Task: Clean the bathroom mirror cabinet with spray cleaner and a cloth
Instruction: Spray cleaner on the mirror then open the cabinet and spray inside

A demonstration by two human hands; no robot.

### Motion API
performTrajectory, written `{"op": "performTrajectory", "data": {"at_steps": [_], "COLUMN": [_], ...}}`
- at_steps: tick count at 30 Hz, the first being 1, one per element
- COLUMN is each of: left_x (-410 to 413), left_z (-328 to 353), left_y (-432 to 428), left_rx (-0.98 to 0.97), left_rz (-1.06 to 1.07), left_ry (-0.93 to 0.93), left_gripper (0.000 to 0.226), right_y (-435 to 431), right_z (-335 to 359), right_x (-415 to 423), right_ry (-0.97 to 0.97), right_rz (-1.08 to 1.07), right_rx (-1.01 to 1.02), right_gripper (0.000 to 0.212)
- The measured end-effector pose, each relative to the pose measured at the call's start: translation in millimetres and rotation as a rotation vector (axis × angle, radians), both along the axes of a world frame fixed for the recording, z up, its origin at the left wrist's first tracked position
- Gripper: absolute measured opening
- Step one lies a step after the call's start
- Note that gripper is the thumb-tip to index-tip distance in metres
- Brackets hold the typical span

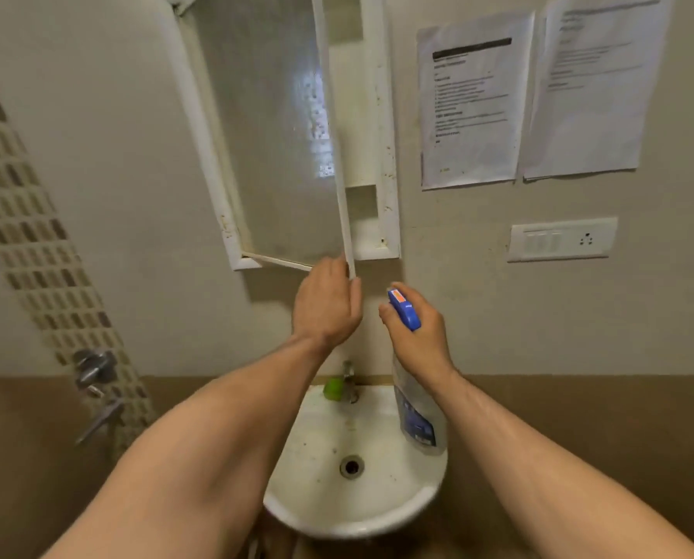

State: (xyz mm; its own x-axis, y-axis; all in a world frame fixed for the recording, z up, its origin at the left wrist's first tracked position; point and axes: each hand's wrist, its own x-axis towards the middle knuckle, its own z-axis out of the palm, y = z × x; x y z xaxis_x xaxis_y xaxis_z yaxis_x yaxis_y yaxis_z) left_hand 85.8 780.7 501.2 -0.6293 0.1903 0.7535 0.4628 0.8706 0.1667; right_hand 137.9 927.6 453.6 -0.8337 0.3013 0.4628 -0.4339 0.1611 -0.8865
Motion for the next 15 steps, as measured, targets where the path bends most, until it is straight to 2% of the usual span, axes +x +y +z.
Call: {"op": "performTrajectory", "data": {"at_steps": [10,15], "left_x": [65.8,81.5], "left_z": [-7.2,-11.2], "left_y": [-76.0,-106.5], "left_rx": [0.129,0.108], "left_rz": [0.189,0.321], "left_ry": [0.013,0.002], "left_gripper": [0.018,0.014], "right_y": [-73.0,-103.3], "right_z": [42.9,50.7], "right_x": [13.7,23.7], "right_ry": [0.007,0.016], "right_rz": [0.225,0.285], "right_rx": [-0.006,0.01], "right_gripper": [0.043,0.04]}}
